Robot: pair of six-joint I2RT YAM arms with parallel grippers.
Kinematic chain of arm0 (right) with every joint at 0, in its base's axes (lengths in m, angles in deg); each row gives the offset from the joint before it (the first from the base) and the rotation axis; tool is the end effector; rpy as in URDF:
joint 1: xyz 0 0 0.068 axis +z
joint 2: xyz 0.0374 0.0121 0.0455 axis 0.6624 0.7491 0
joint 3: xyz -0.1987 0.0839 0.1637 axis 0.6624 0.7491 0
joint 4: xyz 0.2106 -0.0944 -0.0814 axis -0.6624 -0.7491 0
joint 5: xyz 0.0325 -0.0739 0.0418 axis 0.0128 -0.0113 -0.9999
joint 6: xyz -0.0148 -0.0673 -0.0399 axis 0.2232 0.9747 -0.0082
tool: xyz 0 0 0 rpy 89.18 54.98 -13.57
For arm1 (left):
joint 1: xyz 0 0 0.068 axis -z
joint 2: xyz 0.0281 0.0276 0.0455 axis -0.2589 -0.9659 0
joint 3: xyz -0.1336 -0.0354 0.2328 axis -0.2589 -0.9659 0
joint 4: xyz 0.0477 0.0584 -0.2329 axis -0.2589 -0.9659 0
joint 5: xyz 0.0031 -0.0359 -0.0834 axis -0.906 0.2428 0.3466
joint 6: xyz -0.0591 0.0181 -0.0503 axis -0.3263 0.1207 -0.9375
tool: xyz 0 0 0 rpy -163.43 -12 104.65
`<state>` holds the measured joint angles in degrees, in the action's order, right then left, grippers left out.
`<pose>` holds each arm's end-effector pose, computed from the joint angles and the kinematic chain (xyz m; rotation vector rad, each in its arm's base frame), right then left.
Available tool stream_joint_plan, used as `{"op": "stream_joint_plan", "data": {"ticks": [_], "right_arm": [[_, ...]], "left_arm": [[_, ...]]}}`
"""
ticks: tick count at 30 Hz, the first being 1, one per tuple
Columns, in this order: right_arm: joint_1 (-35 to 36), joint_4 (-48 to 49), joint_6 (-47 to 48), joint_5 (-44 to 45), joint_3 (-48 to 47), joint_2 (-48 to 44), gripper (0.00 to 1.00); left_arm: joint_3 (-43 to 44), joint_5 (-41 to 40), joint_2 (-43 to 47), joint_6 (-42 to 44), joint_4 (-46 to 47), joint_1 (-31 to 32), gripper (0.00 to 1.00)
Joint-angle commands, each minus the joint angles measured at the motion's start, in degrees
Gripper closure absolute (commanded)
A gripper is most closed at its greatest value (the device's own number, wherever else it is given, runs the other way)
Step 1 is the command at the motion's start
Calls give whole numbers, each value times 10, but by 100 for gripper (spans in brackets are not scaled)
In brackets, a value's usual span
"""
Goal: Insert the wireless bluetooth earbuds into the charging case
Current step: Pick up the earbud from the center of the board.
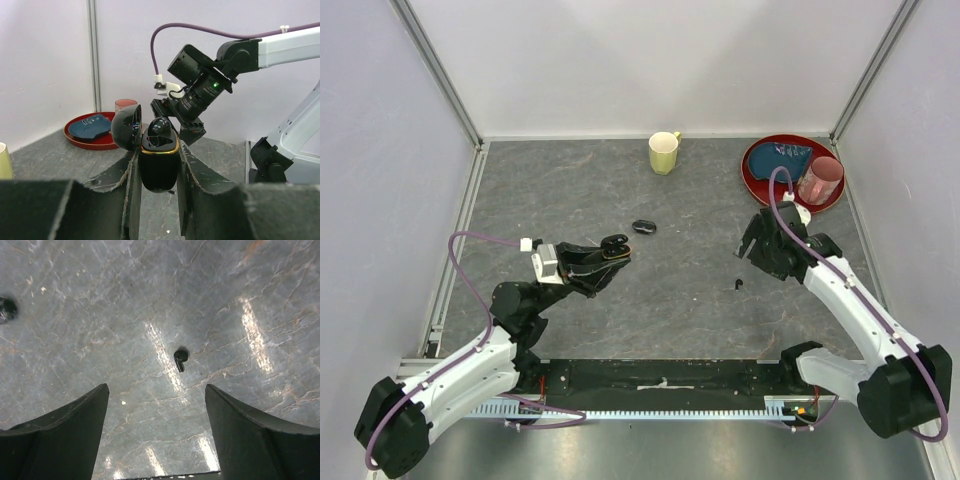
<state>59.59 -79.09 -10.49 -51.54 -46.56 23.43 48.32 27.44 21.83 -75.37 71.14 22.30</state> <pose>0.2065 0.0552 0.2408 0.6463 2.4406 0.2285 0.1158 -0.1255 0.3050 0.6092 0.9756 -1.0784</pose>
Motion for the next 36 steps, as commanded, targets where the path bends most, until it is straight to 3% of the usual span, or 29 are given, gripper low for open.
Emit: {"op": "stream_joint_plan", "data": {"ticks": [1, 12, 36], "right_arm": [[-4, 1, -22, -39, 5, 41, 16], [-5, 26, -30, -18, 25, 95, 32], [-18, 80, -22, -43, 37, 212, 36]], "left_arm": [[0, -7, 4, 10, 2, -2, 98], [-7, -16, 9, 7, -3, -2, 98], [-13, -24, 15, 1, -7, -3, 98]]}}
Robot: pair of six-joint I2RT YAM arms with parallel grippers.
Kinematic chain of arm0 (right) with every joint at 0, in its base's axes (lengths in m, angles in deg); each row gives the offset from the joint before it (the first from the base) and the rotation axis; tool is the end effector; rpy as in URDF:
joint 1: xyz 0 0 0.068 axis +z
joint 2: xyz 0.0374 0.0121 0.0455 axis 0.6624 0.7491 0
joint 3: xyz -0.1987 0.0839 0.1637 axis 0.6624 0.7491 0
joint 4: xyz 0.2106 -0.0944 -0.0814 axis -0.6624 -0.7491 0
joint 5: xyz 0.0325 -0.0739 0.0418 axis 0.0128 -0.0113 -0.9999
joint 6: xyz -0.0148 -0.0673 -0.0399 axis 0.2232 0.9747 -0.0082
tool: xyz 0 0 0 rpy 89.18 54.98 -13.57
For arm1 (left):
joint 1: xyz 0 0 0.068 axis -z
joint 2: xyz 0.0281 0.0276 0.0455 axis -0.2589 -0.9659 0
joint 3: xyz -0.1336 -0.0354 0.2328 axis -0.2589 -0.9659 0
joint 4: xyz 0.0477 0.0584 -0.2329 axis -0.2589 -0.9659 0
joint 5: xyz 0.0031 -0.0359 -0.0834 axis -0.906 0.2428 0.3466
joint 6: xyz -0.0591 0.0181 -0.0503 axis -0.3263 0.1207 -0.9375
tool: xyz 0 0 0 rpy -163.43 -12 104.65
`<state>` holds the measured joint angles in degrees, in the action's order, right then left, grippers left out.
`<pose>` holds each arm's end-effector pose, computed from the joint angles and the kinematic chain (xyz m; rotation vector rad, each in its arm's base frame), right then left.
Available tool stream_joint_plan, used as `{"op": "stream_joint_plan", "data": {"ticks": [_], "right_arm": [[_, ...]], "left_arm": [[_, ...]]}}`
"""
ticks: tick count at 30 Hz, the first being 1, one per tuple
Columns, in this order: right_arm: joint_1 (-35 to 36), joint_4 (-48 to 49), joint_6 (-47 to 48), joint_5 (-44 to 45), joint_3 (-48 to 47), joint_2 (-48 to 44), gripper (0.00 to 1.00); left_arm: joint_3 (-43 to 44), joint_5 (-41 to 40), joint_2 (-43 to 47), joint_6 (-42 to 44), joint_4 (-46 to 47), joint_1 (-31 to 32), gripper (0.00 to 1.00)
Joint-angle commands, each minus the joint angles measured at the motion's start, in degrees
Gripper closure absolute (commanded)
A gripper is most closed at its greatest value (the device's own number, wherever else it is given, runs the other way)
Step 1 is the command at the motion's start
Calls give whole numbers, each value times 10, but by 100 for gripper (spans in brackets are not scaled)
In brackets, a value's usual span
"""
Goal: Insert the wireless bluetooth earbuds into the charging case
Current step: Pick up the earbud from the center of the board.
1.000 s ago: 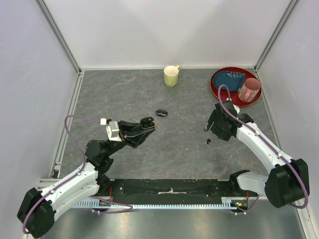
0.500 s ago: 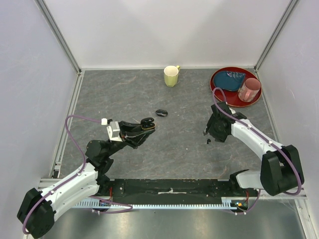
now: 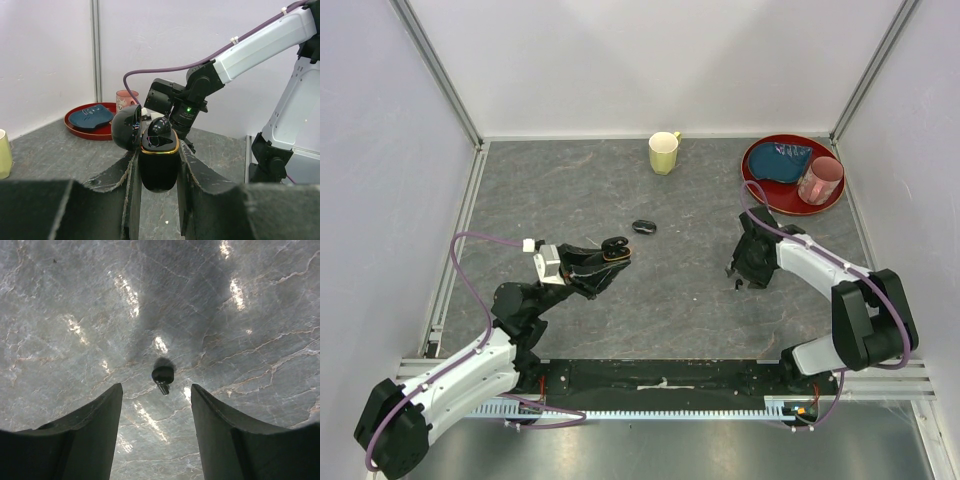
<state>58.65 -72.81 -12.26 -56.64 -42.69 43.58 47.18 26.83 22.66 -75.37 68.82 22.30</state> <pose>0.2368 0.0672 0.1523 0.7343 2.7425 0.1268 0.1167 -0.1254 0.2956 0.6040 1.0260 -1.0756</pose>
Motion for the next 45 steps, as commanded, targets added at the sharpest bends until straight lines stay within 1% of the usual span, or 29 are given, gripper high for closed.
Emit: {"op": "stream_joint_plan", "data": {"ticks": [1, 5, 7, 20, 28, 45], "right_arm": [[-10, 18, -6, 6, -3, 13, 37], [-13, 22, -6, 1, -6, 29, 39], [-13, 26, -8, 1, -6, 32, 42], [-13, 40, -16, 4, 2, 54, 47], [-13, 43, -15, 2, 7, 55, 56], [-11, 40, -20, 16, 9, 53, 58]], "left_arm": [[-1, -18, 6, 2, 17, -2, 98], [-2, -19, 6, 2, 16, -2, 98], [-4, -21, 5, 3, 17, -2, 98], [-7, -25, -2, 5, 22, -2, 98], [-9, -28, -6, 1, 27, -2, 98], [-20, -31, -7, 1, 36, -3, 98]]}}
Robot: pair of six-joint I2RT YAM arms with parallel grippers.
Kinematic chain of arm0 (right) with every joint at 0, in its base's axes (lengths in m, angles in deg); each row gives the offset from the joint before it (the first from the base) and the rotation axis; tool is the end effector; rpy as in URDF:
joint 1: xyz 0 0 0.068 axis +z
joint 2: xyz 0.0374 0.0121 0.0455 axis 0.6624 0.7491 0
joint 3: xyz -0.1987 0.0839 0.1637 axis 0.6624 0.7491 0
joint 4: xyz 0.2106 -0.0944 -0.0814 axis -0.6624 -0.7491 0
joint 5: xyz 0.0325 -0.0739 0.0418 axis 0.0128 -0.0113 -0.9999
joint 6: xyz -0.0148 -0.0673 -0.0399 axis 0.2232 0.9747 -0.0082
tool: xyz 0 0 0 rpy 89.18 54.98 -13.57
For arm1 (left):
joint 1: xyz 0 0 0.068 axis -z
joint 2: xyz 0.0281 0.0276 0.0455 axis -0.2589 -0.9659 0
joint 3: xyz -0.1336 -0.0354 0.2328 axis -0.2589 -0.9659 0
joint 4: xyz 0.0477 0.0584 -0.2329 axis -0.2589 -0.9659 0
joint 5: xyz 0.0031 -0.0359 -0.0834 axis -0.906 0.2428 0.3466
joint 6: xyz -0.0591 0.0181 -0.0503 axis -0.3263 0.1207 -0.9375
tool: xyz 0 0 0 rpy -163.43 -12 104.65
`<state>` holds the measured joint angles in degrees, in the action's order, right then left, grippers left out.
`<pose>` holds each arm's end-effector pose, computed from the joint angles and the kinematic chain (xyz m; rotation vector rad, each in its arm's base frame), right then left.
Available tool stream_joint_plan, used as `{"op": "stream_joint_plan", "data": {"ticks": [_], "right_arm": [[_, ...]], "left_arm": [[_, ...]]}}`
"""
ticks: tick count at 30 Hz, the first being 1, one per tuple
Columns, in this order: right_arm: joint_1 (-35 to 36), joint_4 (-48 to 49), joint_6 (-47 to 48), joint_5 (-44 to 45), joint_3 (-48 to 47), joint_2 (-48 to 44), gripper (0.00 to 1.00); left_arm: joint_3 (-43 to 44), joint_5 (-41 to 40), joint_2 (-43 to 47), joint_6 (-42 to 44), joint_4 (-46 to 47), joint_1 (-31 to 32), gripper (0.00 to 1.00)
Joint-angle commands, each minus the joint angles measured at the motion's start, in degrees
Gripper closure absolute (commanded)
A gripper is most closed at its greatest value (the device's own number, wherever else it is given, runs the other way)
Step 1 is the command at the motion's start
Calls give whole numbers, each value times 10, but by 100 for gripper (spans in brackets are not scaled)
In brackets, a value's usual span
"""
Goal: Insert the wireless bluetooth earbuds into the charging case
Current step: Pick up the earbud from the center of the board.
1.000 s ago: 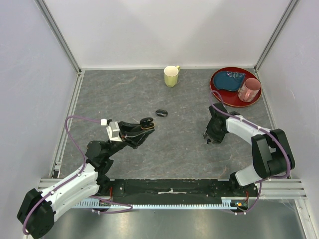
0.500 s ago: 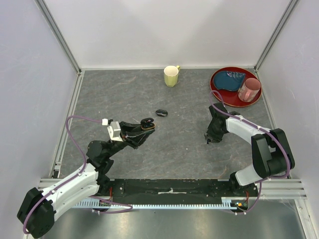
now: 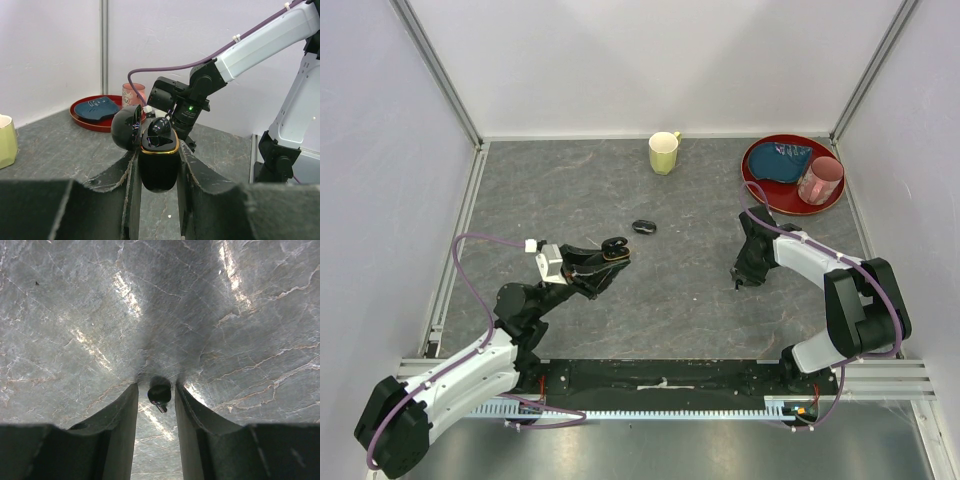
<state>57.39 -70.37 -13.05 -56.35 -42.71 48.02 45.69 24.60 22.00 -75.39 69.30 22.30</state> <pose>0.2463 0.0639 0.1363 0.7898 2.7558 0.0936 0.1203 -0.1250 0.2863 0.5702 1.0645 -1.0575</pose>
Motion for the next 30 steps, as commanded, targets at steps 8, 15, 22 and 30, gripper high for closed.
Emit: {"op": "stream_joint_plan", "data": {"ticks": [8, 15, 22, 30], "right_arm": [[14, 20, -18, 32, 6, 10, 61], [24, 18, -21, 38, 4, 17, 62], [27, 19, -22, 41, 8, 18, 64], [29, 21, -23, 41, 10, 19, 67]], "left_arm": [[-9, -12, 1, 4, 30, -2, 98], [-9, -13, 6, 10, 25, -2, 98], [-11, -14, 9, 9, 22, -2, 98], [-9, -16, 10, 10, 17, -2, 98]]}}
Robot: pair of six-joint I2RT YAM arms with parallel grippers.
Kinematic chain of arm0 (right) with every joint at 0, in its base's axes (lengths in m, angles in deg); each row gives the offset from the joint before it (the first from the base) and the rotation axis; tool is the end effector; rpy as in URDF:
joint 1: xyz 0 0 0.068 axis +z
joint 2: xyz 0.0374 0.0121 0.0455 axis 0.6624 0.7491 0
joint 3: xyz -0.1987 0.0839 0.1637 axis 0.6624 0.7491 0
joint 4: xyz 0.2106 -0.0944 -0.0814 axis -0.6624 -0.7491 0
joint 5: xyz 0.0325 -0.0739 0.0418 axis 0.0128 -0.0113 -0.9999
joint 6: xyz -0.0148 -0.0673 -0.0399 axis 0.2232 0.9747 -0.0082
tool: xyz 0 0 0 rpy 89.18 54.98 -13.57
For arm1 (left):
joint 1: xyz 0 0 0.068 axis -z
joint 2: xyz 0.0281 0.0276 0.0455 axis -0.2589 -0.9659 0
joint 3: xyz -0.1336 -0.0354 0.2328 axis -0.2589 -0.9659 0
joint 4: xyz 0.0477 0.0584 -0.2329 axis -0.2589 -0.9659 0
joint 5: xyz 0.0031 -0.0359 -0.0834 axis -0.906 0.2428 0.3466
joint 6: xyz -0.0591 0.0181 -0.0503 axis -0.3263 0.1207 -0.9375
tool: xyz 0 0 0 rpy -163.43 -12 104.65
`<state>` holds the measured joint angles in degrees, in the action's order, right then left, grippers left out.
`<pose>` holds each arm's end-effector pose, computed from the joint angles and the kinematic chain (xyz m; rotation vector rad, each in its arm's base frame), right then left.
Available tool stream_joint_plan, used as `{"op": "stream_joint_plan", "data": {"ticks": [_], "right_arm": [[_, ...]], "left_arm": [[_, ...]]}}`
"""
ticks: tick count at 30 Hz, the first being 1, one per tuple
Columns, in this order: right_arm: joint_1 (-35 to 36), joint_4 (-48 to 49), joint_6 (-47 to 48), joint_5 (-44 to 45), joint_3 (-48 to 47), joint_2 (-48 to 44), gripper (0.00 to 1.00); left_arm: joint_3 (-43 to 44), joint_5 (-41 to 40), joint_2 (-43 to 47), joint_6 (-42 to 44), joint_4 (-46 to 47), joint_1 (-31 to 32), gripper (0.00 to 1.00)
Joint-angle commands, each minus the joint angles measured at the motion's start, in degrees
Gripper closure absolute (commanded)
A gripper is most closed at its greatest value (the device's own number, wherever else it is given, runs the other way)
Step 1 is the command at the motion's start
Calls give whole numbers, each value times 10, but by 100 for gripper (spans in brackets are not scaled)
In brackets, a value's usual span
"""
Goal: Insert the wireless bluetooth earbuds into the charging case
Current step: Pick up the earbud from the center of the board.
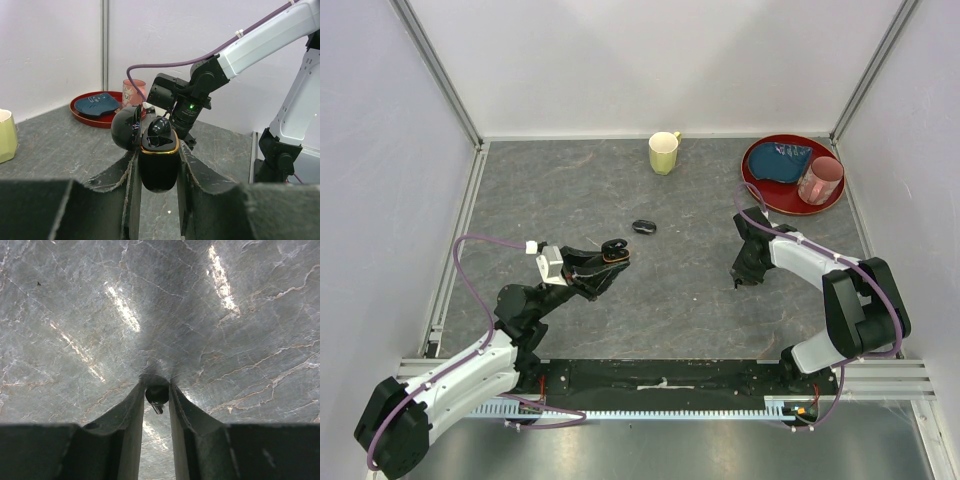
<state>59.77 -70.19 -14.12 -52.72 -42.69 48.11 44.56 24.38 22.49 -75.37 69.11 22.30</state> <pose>0.2450 0.0701 0.1364 0.7616 2.7307 0.0299 0.1195 -0.1241 0.2803 0.5684 1.0804 -1.0554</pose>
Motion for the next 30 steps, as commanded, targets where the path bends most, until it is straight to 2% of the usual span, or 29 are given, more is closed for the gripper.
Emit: {"op": "stream_joint_plan", "data": {"ticks": [1, 7, 14, 22, 30], "right_arm": [[4, 20, -11, 5, 11, 16, 68], [4, 25, -8, 5, 17, 12, 74], [5, 44, 17, -11, 16, 0, 92], [9, 54, 28, -15, 15, -42, 100], [32, 75, 38, 12, 13, -129, 100]], "left_arm": [[2, -14, 5, 9, 18, -2, 98], [2, -15, 5, 9, 17, -2, 98], [6, -15, 4, 8, 12, -2, 98], [13, -13, -3, 5, 8, -2, 98], [19, -11, -17, -2, 8, -2, 98]]}}
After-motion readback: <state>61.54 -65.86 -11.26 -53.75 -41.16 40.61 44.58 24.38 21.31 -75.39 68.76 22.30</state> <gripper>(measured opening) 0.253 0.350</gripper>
